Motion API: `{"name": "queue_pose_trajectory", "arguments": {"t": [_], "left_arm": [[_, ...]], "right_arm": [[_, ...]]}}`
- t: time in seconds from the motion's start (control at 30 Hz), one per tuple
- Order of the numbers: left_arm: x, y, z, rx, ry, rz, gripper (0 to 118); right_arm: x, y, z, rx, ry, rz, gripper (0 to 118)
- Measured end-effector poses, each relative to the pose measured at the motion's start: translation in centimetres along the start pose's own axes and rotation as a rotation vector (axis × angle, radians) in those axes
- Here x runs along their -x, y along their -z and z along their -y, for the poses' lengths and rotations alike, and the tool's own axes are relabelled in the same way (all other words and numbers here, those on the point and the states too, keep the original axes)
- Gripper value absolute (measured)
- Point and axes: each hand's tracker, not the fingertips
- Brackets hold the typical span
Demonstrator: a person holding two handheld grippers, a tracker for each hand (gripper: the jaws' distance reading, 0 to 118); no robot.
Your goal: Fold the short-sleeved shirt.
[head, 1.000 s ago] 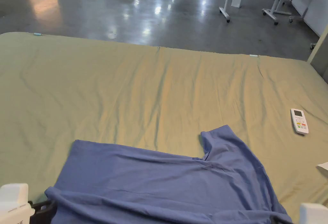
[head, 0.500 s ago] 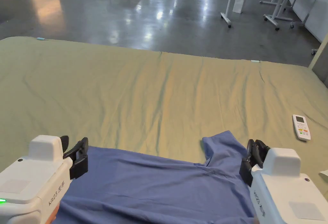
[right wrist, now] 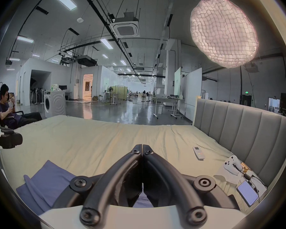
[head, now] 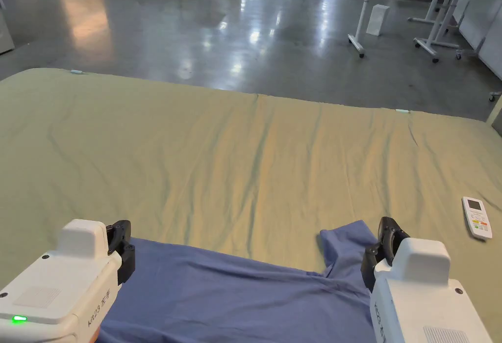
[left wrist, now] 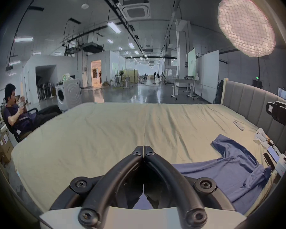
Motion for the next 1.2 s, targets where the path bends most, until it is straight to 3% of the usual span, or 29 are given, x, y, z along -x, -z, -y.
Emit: {"name": "queue_pose_trajectory", "arguments": {"t": [0.33,0.37,0.43,0.47,0.5,0.73,0.9,0.97,1.03,1.07,1.2], "left_arm": [[6.1,12.7,-0.1,0.354,-0.096,0.040,4],[6.6,13.9,-0.1,0.385,-0.109,0.048,15],[7.0,16.3,-0.1,0.455,-0.112,0.042,61],[7.1,17.3,0.0,0.494,-0.114,0.037,75],[7.1,18.5,0.2,0.538,-0.117,0.019,75],[5.8,22.9,2.3,0.674,-0.086,0.047,75],[3.2,23.6,3.5,0.703,0.052,0.000,72],[2.3,23.3,3.4,0.679,0.110,0.000,56],[1.1,22.9,3.5,0.654,0.177,0.024,21],[0.5,22.9,3.5,0.653,0.180,0.027,11],[-0.5,22.4,3.6,0.635,0.167,0.019,6]], "right_arm": [[-0.4,2.2,1.8,0.091,-0.017,-0.019,0],[-0.5,2.4,2.0,0.105,-0.017,-0.017,0],[-0.8,2.9,2.6,0.142,-0.020,-0.014,0],[-1.0,3.1,2.9,0.159,-0.015,-0.011,0],[-1.1,3.3,3.1,0.162,-0.018,-0.009,0],[-2.6,4.2,4.9,0.238,-0.031,0.028,0],[-3.6,4.6,6.3,0.290,-0.030,0.046,0],[-3.9,4.7,6.6,0.303,-0.030,0.049,0],[-4.1,4.8,6.9,0.317,-0.033,0.049,0],[-4.3,5.0,7.0,0.326,-0.033,0.050,0],[-5.8,6.2,7.3,0.351,-0.017,0.055,0]]}}
